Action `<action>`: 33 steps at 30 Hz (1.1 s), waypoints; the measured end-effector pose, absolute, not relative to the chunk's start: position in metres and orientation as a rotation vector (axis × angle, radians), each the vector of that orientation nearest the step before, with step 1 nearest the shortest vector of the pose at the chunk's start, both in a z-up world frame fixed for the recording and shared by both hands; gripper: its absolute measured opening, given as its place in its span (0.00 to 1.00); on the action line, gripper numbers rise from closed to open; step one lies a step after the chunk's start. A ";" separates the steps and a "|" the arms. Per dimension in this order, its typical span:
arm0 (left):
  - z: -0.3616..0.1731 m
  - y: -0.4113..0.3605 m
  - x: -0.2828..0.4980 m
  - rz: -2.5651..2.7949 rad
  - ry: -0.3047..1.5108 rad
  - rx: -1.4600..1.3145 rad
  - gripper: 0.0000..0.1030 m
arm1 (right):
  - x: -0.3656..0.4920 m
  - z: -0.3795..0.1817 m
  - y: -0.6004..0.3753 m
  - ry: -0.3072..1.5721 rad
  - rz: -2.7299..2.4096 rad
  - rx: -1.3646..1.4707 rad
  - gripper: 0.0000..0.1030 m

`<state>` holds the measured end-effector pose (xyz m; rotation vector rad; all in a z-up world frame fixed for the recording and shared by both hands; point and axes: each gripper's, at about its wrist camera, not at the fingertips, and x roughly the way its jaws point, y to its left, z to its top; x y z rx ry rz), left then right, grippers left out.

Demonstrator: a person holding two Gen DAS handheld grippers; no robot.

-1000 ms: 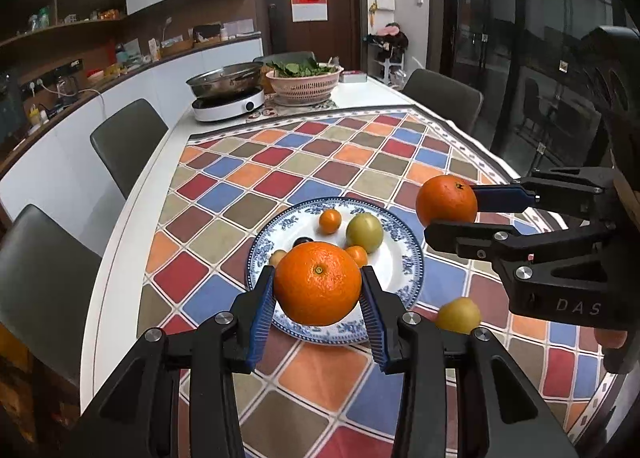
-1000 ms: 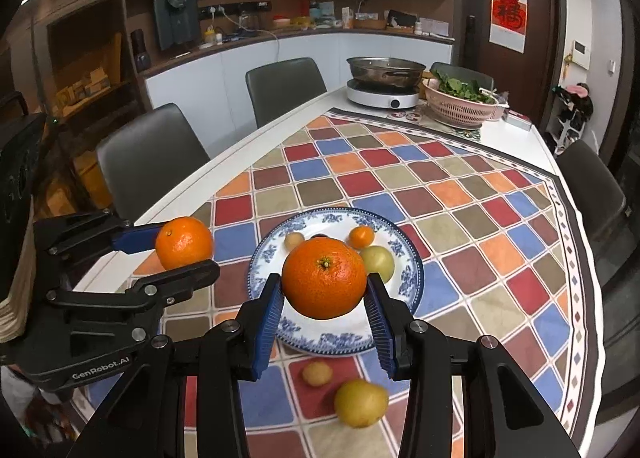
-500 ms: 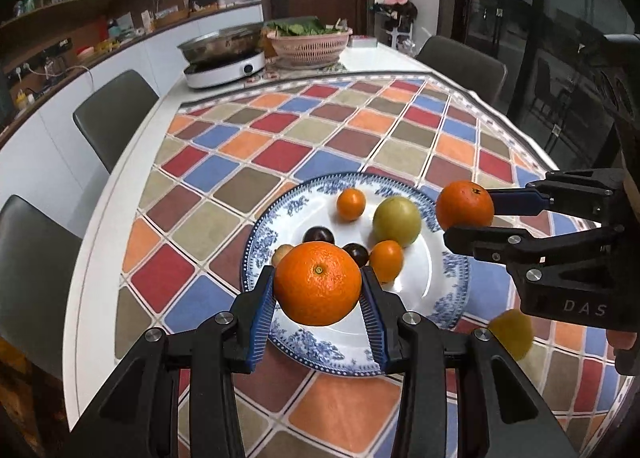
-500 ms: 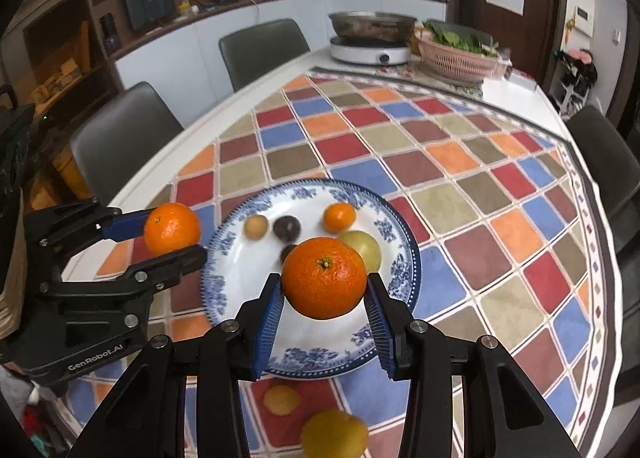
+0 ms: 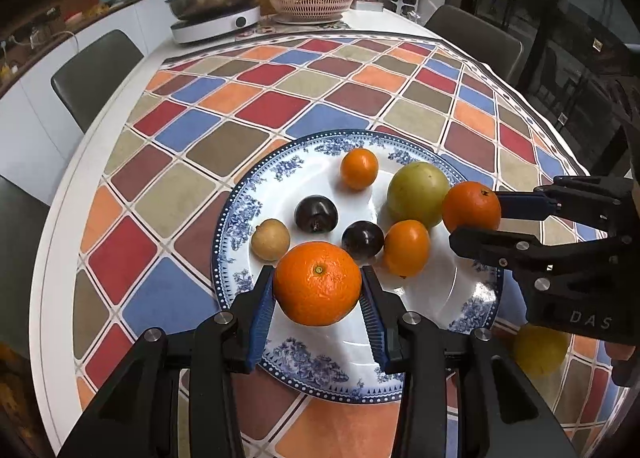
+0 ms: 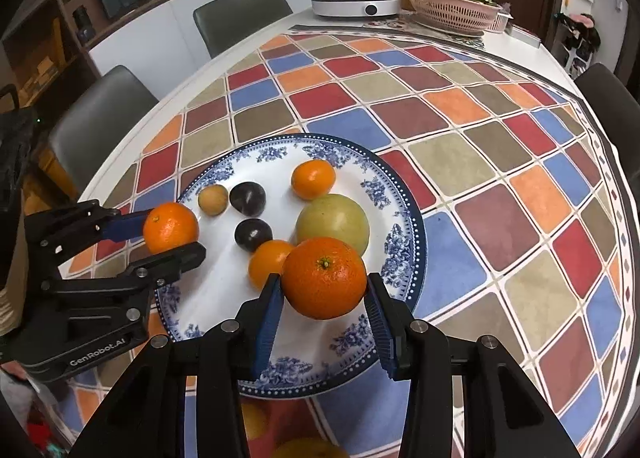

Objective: Organize fruits
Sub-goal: 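Lower both oranges onto the plate and open the left and right tools, then reach the left tool to the brown potato while the right tool reaches the pomelo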

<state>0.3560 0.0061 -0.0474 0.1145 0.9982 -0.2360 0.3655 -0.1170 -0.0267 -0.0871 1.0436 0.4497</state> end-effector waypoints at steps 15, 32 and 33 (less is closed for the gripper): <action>0.000 0.001 0.311 -0.191 0.865 0.159 0.61 | 0.329 0.015 -0.125 0.905 0.423 -0.103 0.55; 0.030 -0.012 0.226 -0.195 0.751 0.169 0.69 | 0.251 0.044 -0.143 0.801 0.422 -0.096 0.61; 0.029 -0.013 0.222 -0.196 0.753 0.170 0.69 | 0.248 0.043 -0.144 0.803 0.420 -0.094 0.61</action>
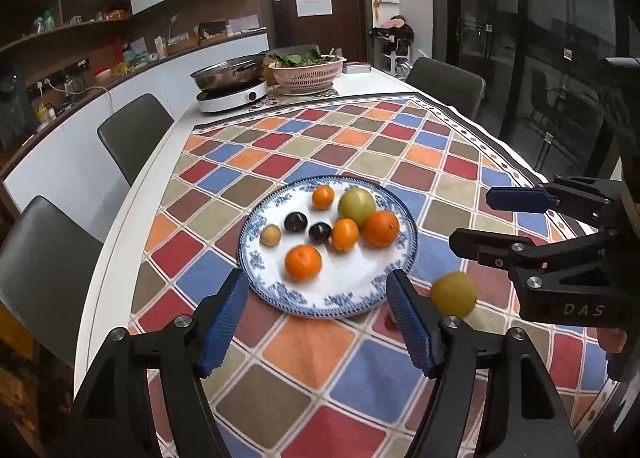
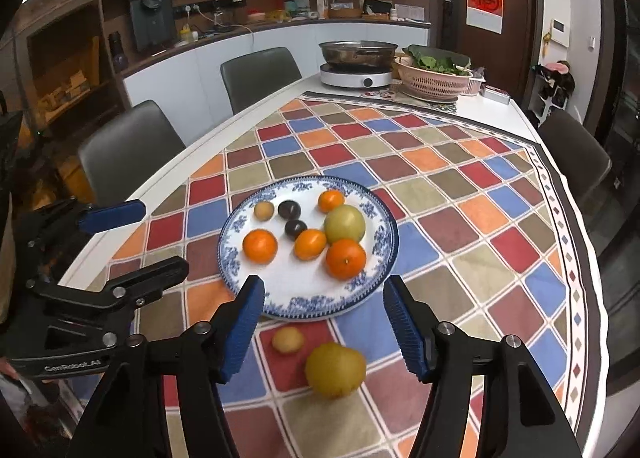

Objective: Organize fruits
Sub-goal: 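Reach the left tool to the brown potato while the right tool reaches the pomelo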

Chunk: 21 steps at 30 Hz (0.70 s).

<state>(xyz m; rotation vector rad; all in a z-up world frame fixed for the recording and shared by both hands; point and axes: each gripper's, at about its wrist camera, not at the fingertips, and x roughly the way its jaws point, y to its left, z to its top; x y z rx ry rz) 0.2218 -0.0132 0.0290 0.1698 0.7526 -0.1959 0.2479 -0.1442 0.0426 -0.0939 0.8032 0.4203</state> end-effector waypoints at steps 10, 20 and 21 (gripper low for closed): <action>0.006 -0.021 0.199 -0.214 0.782 0.189 0.69 | 0.224 0.013 -0.151 0.871 0.410 -0.110 0.61; -0.021 -0.026 0.199 -0.218 0.839 0.209 0.69 | 0.228 -0.027 -0.156 0.968 0.401 -0.101 0.61; -0.024 -0.026 0.199 -0.219 0.845 0.209 0.69 | 0.229 -0.030 -0.155 0.976 0.402 -0.099 0.61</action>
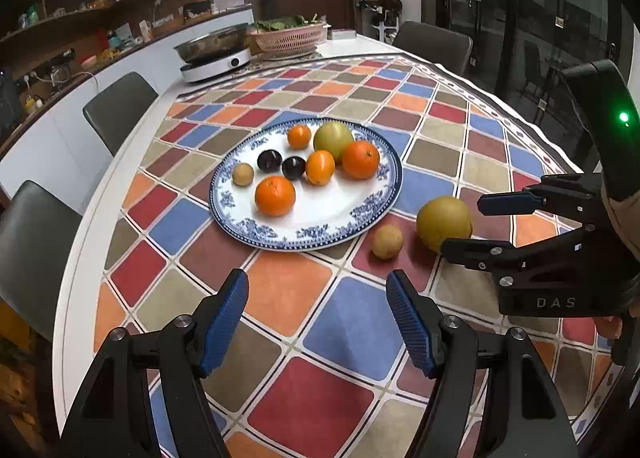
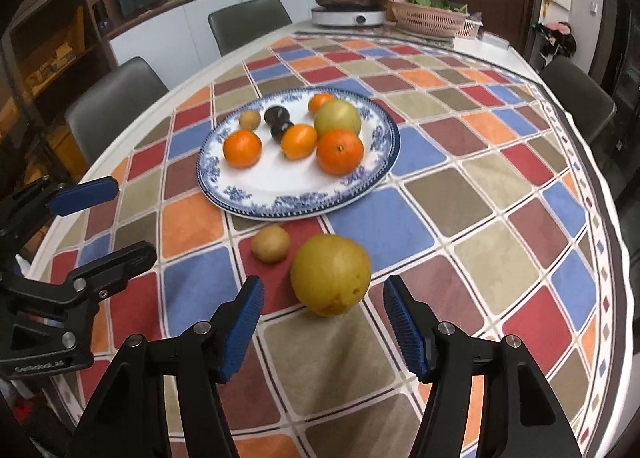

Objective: Organize fruits
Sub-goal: 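Reach the left tool to the brown potato while the right tool reaches the pomelo, then close the left tool on the potato while the right tool grasps the pomelo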

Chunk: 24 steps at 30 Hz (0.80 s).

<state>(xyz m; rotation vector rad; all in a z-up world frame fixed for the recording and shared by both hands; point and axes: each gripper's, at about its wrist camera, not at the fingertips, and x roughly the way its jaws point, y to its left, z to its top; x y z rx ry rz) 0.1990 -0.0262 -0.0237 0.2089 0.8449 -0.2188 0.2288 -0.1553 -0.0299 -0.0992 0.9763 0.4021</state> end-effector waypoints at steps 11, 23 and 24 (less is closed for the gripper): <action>-0.039 -0.021 0.206 -0.211 0.889 0.182 0.69 | 0.242 -0.052 -0.146 1.018 0.400 -0.117 0.61; -0.041 -0.028 0.214 -0.234 0.904 0.153 0.69 | 0.253 -0.059 -0.149 1.037 0.403 -0.098 0.49; -0.041 -0.030 0.215 -0.239 0.905 0.148 0.68 | 0.252 -0.059 -0.150 1.037 0.402 -0.093 0.49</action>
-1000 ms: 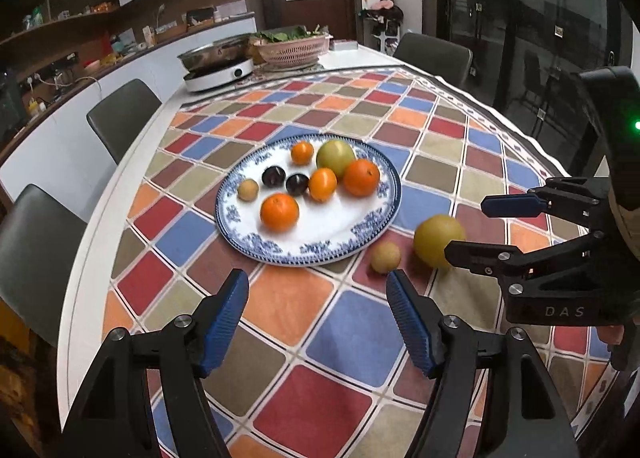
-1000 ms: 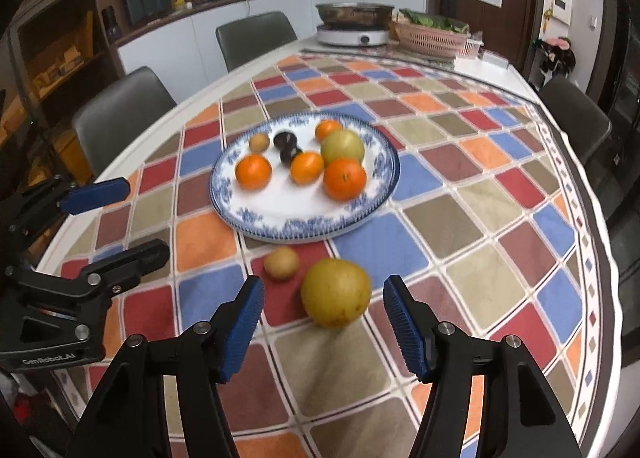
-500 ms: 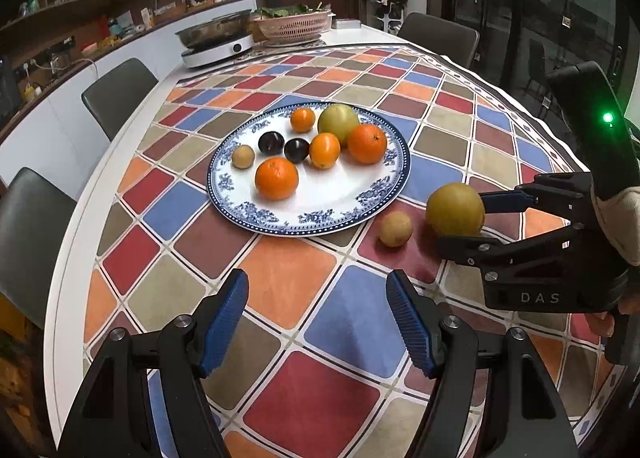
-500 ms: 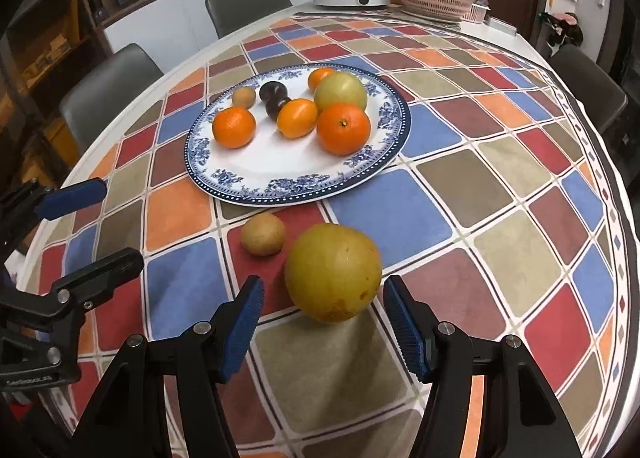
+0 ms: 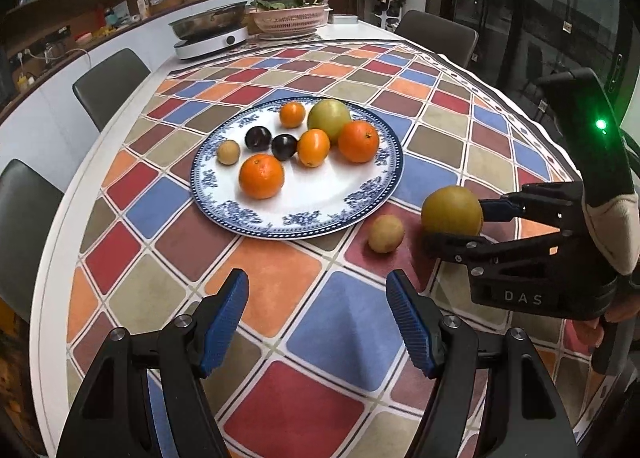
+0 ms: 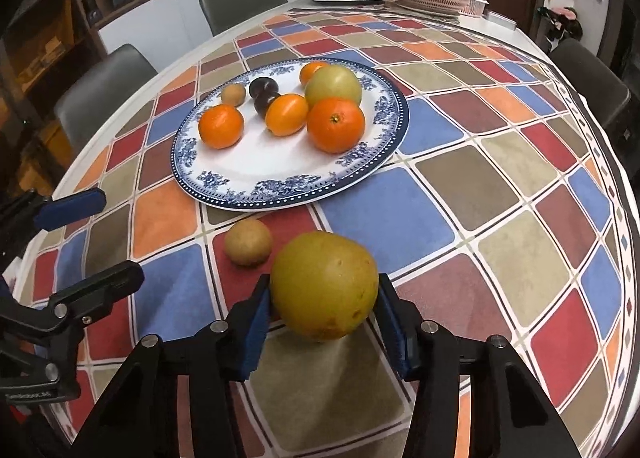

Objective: Organize fruits
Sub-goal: 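Close the left tool on the potato while the right tool grasps the pomelo, then carry the potato to the plate with the left tool while the right carries the pomelo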

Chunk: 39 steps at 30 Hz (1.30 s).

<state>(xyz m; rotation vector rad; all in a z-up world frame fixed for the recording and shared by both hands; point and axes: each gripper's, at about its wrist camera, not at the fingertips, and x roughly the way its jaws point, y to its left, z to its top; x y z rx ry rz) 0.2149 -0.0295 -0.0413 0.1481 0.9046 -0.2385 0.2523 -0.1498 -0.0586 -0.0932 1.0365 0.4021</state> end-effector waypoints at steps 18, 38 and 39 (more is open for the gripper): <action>-0.061 -0.069 0.259 -0.278 1.004 -0.010 0.49 | 0.233 -0.026 -0.198 0.936 0.263 -0.012 0.48; -0.072 -0.080 0.263 -0.262 1.029 0.025 0.28 | 0.230 -0.035 -0.200 0.933 0.262 0.023 0.49; -0.070 -0.080 0.261 -0.267 1.026 0.023 0.28 | 0.230 -0.034 -0.200 0.933 0.264 0.026 0.49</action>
